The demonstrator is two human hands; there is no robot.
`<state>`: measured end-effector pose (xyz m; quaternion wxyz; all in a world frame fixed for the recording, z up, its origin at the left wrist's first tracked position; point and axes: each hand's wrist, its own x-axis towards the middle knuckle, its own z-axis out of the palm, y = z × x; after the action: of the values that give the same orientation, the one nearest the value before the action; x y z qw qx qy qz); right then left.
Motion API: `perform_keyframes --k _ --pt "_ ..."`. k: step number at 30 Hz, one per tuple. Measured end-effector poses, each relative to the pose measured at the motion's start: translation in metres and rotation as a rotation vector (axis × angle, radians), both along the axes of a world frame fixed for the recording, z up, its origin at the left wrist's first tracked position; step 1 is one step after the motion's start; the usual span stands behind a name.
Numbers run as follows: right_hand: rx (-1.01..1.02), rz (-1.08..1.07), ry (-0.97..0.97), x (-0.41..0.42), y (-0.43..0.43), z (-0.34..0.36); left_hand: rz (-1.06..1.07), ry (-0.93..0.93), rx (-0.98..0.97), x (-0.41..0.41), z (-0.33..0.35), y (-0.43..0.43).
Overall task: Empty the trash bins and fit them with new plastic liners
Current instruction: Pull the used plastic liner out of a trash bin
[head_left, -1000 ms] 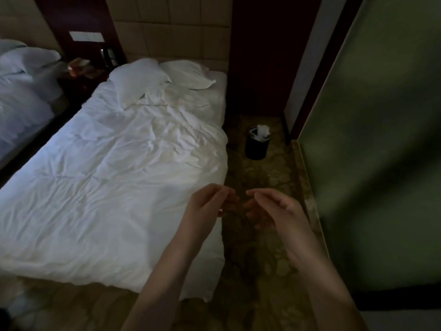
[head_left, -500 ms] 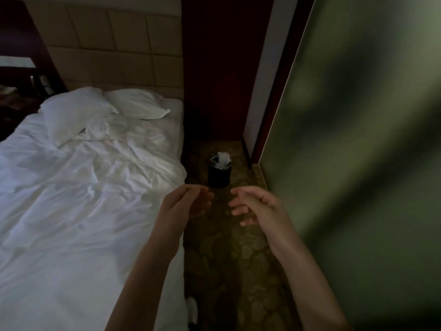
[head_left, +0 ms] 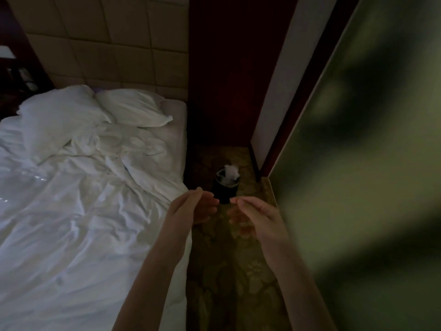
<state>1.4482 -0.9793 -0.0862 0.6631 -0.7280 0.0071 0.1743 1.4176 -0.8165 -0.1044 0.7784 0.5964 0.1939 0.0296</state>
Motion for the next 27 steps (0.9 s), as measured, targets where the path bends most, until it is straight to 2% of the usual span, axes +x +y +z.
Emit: perform_keyframes --k 8,13,20,27 --pt "-0.004 0.151 -0.017 0.088 0.067 -0.013 0.155 0.036 -0.026 0.067 -0.010 0.045" --pt "0.032 0.178 -0.017 0.157 0.078 -0.027 0.155 0.103 0.029 0.126 -0.020 0.045" --pt "0.088 0.223 0.031 0.304 0.085 -0.041 0.222 0.104 0.030 0.266 -0.033 0.048" --pt "0.153 0.266 0.067 0.459 0.093 -0.028 0.292 0.122 0.051 0.407 -0.013 0.044"
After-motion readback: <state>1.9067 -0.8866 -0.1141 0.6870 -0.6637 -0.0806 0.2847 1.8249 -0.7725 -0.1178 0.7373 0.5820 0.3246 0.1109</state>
